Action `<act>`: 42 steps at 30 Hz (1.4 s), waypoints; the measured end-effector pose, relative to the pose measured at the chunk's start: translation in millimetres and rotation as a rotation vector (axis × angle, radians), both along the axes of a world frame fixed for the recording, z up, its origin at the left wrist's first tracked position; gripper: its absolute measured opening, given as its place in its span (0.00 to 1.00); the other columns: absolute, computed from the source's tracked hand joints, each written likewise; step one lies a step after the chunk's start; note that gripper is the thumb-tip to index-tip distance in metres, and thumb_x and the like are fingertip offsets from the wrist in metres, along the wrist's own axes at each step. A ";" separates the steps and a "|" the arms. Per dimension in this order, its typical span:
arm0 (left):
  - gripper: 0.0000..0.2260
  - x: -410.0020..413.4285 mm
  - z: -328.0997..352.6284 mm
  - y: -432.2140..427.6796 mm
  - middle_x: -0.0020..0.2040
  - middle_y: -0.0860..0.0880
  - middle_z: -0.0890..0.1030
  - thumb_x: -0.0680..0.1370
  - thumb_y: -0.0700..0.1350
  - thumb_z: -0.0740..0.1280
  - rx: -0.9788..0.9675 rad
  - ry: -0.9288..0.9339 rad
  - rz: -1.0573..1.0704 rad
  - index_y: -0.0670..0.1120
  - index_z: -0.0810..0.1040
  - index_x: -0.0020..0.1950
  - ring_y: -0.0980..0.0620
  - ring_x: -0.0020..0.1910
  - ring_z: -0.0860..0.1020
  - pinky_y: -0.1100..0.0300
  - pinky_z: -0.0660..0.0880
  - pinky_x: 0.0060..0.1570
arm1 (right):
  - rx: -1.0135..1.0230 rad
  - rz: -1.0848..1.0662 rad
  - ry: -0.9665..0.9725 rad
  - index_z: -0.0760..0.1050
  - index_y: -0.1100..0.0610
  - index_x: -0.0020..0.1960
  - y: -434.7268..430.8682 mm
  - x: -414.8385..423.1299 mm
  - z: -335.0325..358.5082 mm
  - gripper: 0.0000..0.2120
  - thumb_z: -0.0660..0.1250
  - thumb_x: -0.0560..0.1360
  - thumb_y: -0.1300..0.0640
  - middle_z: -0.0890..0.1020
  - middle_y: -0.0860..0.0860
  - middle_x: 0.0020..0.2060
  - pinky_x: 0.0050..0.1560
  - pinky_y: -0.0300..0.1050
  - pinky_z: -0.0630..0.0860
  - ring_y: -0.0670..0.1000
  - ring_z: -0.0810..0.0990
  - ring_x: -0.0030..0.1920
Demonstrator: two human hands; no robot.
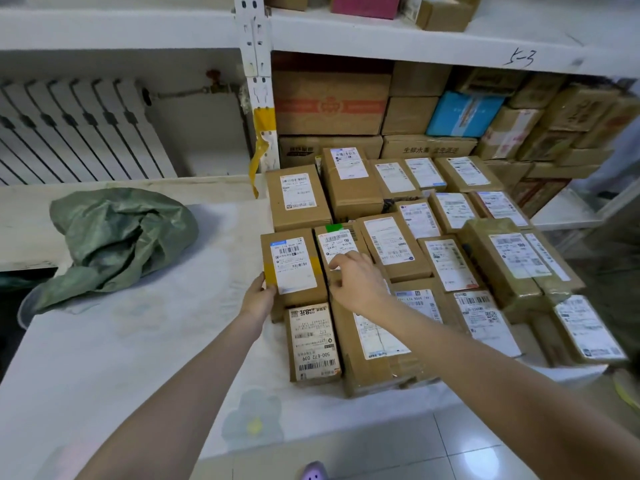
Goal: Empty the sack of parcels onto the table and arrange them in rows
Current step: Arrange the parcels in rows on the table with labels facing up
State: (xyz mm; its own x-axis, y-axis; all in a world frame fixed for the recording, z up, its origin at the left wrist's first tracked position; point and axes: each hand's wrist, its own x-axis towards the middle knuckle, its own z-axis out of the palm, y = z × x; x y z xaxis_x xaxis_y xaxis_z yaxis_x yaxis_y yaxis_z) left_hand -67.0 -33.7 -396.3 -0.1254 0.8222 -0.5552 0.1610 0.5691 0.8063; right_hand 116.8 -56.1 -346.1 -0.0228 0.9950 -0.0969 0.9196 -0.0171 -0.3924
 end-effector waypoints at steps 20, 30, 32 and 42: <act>0.22 38.0 39.3 -2.5 0.63 0.40 0.72 0.74 0.36 0.64 0.356 0.461 -0.107 0.42 0.71 0.68 0.41 0.63 0.72 0.54 0.69 0.61 | -0.056 -0.005 0.161 0.74 0.54 0.64 -0.7 48.2 10.9 0.17 0.66 0.75 0.60 0.73 0.54 0.63 0.64 0.48 0.70 0.55 0.71 0.64; 0.08 107.6 64.8 -61.0 0.52 0.47 0.82 0.76 0.41 0.64 0.294 0.598 -0.122 0.47 0.78 0.54 0.49 0.47 0.78 0.59 0.73 0.40 | -0.026 0.102 0.205 0.75 0.52 0.62 -38.6 107.8 16.0 0.16 0.68 0.74 0.57 0.73 0.50 0.58 0.57 0.49 0.77 0.51 0.75 0.59; 0.05 120.8 65.6 -84.3 0.49 0.48 0.83 0.75 0.43 0.67 0.323 0.670 -0.155 0.47 0.80 0.50 0.50 0.45 0.78 0.58 0.75 0.41 | -0.042 0.113 0.150 0.76 0.52 0.58 -51.4 125.4 17.7 0.13 0.68 0.74 0.55 0.73 0.50 0.56 0.49 0.47 0.76 0.52 0.76 0.55; 0.39 147.4 45.2 -152.8 0.69 0.48 0.61 0.66 0.51 0.75 0.222 1.102 -0.731 0.54 0.58 0.71 0.45 0.69 0.60 0.48 0.67 0.67 | -0.290 0.374 -0.532 0.57 0.57 0.71 -107.1 162.2 -21.3 0.39 0.73 0.65 0.58 0.64 0.57 0.66 0.58 0.50 0.70 0.57 0.64 0.66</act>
